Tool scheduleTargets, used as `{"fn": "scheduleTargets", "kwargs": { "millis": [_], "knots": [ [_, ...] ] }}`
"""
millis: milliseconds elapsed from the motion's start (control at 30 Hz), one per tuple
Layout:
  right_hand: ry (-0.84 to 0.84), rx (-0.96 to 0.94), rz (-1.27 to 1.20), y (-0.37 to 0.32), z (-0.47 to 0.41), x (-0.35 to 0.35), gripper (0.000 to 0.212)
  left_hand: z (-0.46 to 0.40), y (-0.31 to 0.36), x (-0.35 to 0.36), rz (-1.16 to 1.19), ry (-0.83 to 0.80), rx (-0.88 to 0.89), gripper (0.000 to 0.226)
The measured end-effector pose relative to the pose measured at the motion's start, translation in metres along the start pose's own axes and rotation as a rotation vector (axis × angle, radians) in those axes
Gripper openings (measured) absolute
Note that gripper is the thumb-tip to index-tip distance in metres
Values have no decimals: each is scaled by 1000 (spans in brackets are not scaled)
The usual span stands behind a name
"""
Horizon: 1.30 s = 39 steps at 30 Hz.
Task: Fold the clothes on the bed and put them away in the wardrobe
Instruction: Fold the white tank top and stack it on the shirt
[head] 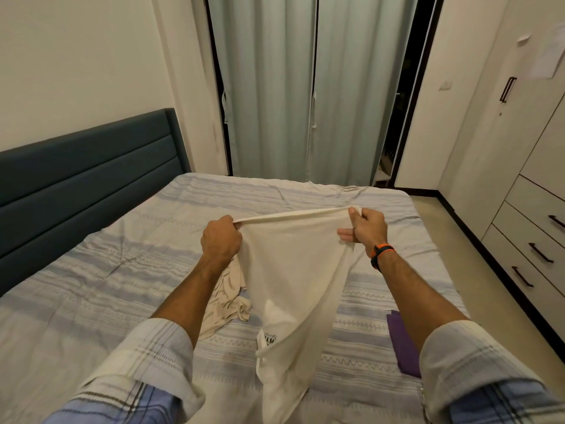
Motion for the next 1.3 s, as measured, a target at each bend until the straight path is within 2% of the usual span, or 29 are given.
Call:
{"fn": "scheduleTargets", "kwargs": {
  "millis": [133,367,533,733,900,1100,1200,1300],
  "knots": [
    [-44,24,-89,-4,-6,5,24,-10,4,-9,559,-68,-198,12],
    [-52,-56,-277,-51,-27,9,28,-36,39,-51,956,23,-90,10],
    [-51,-181,-321,-118,-46,2,19,-58,79,-106,968,88,-1,16],
    [-19,-266,-334,-180,-52,-13,25,-74,108,-163,899,181,105,16],
    [31,-293,-286,-182,-51,-22,30,-67,113,-158,896,162,48,16],
    [66,-345,-301,-190,-47,-23,24,-57,112,-159,903,349,142,18],
    [146,-344,-311,-175,-53,-35,20,-54,126,-138,906,344,193,16],
    [126,-322,-311,-174,-53,-38,19,-55,127,-135,899,295,199,17]
  ]
}}
Point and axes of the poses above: each hand's wrist, its own z-axis away from the middle knuckle, its own x-axis out of the palm, y = z × x, the point moved 5 cm from there along -z, towards the middle knuckle, and after that the axes turned 5 degrees about -x, right-handed, at the moved point
